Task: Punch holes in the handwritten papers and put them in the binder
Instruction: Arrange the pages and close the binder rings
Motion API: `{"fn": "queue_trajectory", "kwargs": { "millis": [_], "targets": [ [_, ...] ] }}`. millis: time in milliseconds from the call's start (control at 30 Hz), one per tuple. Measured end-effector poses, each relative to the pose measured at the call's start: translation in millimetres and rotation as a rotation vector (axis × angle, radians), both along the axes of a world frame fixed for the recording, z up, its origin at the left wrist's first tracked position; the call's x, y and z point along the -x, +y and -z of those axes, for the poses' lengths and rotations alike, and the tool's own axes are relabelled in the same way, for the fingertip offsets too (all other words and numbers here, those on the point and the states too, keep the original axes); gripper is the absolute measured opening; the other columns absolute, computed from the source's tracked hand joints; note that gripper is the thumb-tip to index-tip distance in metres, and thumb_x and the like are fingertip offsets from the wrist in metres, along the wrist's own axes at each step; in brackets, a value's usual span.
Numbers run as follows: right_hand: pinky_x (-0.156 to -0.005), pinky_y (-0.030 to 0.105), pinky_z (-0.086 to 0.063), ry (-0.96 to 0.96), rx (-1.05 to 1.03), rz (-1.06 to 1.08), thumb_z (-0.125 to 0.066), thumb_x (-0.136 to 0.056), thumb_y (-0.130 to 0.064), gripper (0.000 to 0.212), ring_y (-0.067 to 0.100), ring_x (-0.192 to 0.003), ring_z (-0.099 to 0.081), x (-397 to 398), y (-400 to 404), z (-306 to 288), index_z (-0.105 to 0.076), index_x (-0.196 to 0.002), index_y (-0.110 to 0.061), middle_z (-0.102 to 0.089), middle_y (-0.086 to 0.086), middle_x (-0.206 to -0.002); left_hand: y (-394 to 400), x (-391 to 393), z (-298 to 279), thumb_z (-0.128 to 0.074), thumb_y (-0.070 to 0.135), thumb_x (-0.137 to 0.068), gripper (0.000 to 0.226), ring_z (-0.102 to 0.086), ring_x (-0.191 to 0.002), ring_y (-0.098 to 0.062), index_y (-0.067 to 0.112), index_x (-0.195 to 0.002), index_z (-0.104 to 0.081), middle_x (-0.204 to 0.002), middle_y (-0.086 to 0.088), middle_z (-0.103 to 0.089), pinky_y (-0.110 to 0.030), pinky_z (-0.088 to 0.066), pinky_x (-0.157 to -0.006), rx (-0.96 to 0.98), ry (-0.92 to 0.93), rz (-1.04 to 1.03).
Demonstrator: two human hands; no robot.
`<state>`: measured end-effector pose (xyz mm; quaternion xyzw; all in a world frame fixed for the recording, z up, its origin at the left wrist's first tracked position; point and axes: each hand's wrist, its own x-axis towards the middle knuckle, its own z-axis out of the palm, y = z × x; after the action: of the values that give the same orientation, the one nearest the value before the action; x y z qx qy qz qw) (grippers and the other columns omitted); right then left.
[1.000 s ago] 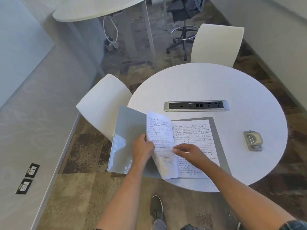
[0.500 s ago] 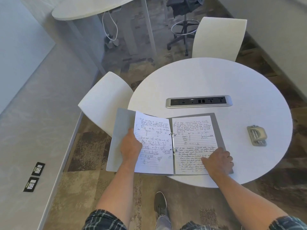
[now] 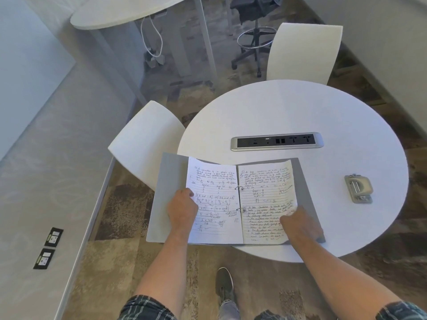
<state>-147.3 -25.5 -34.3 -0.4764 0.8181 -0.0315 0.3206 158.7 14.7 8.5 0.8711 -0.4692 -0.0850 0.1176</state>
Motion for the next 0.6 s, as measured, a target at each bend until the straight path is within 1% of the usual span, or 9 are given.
{"fn": "queue_trajectory", "kwargs": {
  "millis": [33,100,200,300,367,433,500,567,600],
  "targets": [
    [-0.085,0.038,-0.050,-0.027,0.027,-0.030,-0.058,-0.078,-0.031,0.024,0.025,-0.081,-0.063,-3.1,-1.5,-0.7,-0.060,-0.099,-0.021,-0.065,-0.002,-0.083,-0.5,0.0,-0.7,-0.055,0.004,-0.092,0.026,-0.065,-0.086,-0.022,0.016,-0.110,-0.069,-0.111,-0.001,-0.068,-0.032,-0.049,-0.069,0.016,0.031,-0.021],
    [-0.081,0.039,-0.054,-0.141,0.071,-0.055,-0.057,-0.078,-0.036,0.021,0.024,-0.078,-0.066,-12.5,-6.4,-6.2,-0.063,-0.093,-0.022,-0.068,-0.003,-0.081,-2.4,0.2,-3.4,-0.056,0.008,-0.091,0.024,-0.061,-0.087,-0.017,0.017,-0.108,-0.070,-0.110,0.003,-0.068,-0.029,-0.048,-0.072,0.055,0.124,-0.093],
    [-0.073,0.039,-0.060,-0.391,0.146,-0.126,-0.065,-0.078,-0.045,0.028,0.020,-0.073,-0.072,-36.1,-11.6,-22.2,-0.068,-0.088,-0.018,-0.074,-0.003,-0.080,-5.6,1.1,-6.4,-0.057,0.016,-0.092,0.023,-0.062,-0.091,-0.015,0.018,-0.110,-0.072,-0.111,0.003,-0.071,-0.029,-0.053,-0.076,0.098,0.254,-0.167],
    [-0.068,0.040,-0.061,-0.581,0.154,-0.273,-0.077,-0.079,-0.045,0.034,0.018,-0.068,-0.075,-68.1,-9.7,-37.1,-0.073,-0.084,-0.011,-0.077,0.002,-0.076,-7.9,1.8,-9.3,-0.059,0.033,-0.096,0.023,-0.066,-0.092,-0.017,0.017,-0.101,-0.074,-0.103,0.002,-0.072,-0.029,-0.050,-0.073,0.165,0.309,-0.165],
    [-0.072,0.042,-0.061,-0.735,0.079,-0.351,-0.083,-0.079,-0.040,0.030,0.021,-0.072,-0.077,-89.1,-6.3,-43.4,-0.078,-0.082,-0.010,-0.079,0.003,-0.077,-9.1,2.5,-12.1,-0.057,0.050,-0.097,0.040,-0.067,-0.084,-0.018,0.014,-0.090,-0.074,-0.090,0.001,-0.072,-0.028,-0.046,-0.067,0.200,0.394,-0.178],
    [-0.077,0.041,-0.062,-0.837,0.001,-0.401,-0.085,-0.078,-0.037,0.025,0.021,-0.075,-0.078,-104.7,-4.1,-48.4,-0.081,-0.080,-0.013,-0.080,0.001,-0.078,-10.1,1.4,-13.7,-0.054,0.067,-0.093,0.062,-0.063,-0.070,-0.018,0.008,-0.079,-0.071,-0.076,-0.005,-0.071,-0.029,-0.044,-0.061,0.225,0.499,-0.238],
    [-0.080,0.041,-0.062,-0.885,-0.053,-0.438,-0.085,-0.080,-0.037,0.022,0.019,-0.077,-0.078,-115.8,-3.6,-47.6,-0.082,-0.081,-0.016,-0.080,0.000,-0.080,-10.1,-0.6,-15.9,-0.052,0.077,-0.086,0.076,-0.057,-0.065,-0.018,0.004,-0.081,-0.071,-0.075,-0.011,-0.070,-0.031,-0.044,-0.061,0.253,0.587,-0.295],
    [-0.088,0.043,-0.062,-0.939,-0.108,-0.447,-0.084,-0.082,-0.039,0.022,0.018,-0.081,-0.078,-123.9,-3.7,-42.0,-0.084,-0.087,-0.017,-0.081,-0.001,-0.084,-9.1,0.0,-20.0,-0.056,0.079,-0.083,0.078,-0.057,-0.064,-0.017,0.002,-0.081,-0.070,-0.072,-0.006,-0.067,-0.032,-0.044,-0.060,0.252,0.633,-0.326],
    [-0.092,0.043,-0.060,-0.963,-0.134,-0.461,-0.083,-0.082,-0.041,0.024,0.016,-0.086,-0.078,-126.5,-4.2,-39.4,-0.084,-0.091,-0.019,-0.081,-0.004,-0.089,-8.7,0.4,-21.4,-0.059,0.076,-0.085,0.072,-0.057,-0.063,-0.017,0.004,-0.077,-0.069,-0.068,-0.002,-0.065,-0.030,-0.043,-0.058,0.250,0.646,-0.334]
  ]
}}
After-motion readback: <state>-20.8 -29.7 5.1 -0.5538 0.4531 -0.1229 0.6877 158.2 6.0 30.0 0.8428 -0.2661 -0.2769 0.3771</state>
